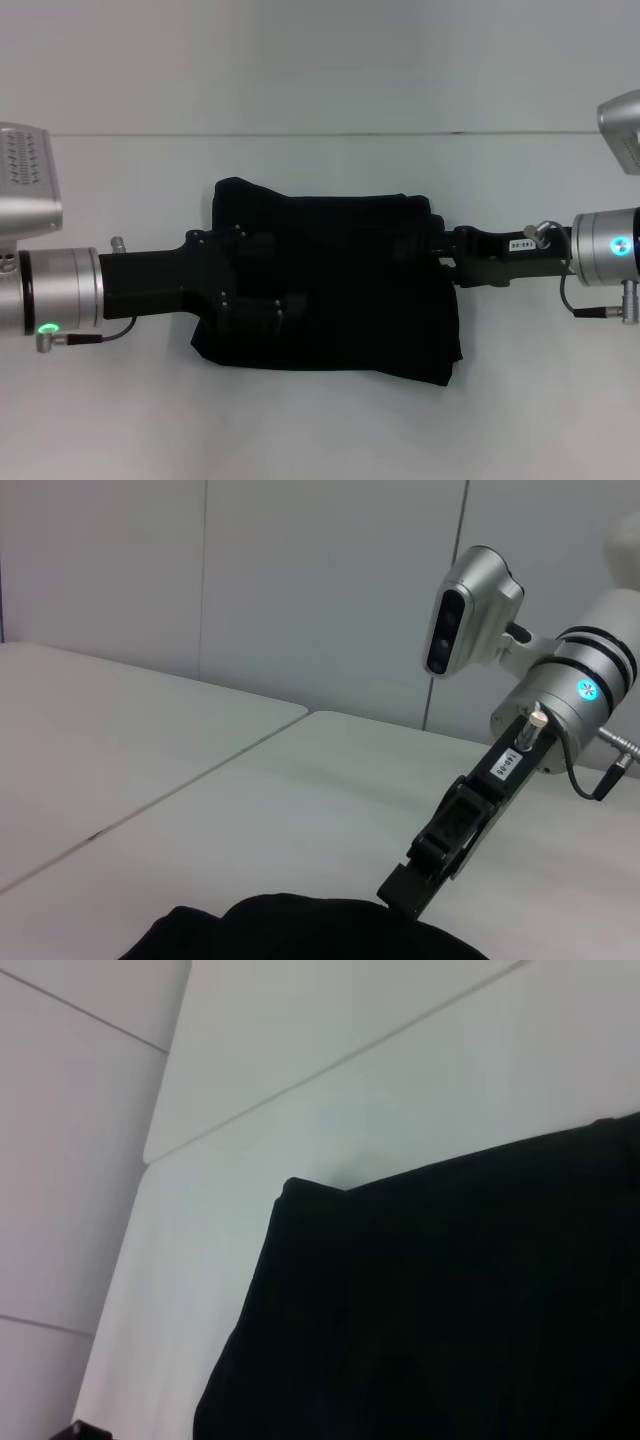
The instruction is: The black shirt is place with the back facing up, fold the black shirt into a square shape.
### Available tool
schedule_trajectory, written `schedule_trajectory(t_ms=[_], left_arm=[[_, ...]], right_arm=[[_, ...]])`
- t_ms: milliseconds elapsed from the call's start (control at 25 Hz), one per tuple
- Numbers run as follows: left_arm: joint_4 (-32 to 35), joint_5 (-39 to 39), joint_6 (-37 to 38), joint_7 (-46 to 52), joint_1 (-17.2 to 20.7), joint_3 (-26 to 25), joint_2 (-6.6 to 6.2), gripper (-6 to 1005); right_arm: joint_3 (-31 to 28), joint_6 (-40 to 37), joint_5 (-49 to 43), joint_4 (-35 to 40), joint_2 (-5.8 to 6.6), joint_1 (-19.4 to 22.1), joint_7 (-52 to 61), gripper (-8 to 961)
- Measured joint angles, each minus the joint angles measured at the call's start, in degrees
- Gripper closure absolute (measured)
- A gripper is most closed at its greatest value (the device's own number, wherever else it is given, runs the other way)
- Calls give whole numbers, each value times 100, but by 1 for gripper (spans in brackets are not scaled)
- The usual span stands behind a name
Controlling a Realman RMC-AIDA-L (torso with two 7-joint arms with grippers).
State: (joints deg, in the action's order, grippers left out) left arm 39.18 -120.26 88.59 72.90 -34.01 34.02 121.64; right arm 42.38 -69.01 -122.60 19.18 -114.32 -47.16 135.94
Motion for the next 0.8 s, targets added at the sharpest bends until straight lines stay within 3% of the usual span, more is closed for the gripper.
schedule_trajectory(t_ms=[400,640,800], left_arm=[[-72,3,-53,19,-23,0,0,50],[-86,3,-93,21,-43,0,0,50],[-92,3,-143,22,-44,-1,0,50]], right_arm=[[90,102,26,-10,-35,48,-18,26],[57,189,35,-11,-124,21,-41,37],[7,492,103,8,-242,76,-131,166]])
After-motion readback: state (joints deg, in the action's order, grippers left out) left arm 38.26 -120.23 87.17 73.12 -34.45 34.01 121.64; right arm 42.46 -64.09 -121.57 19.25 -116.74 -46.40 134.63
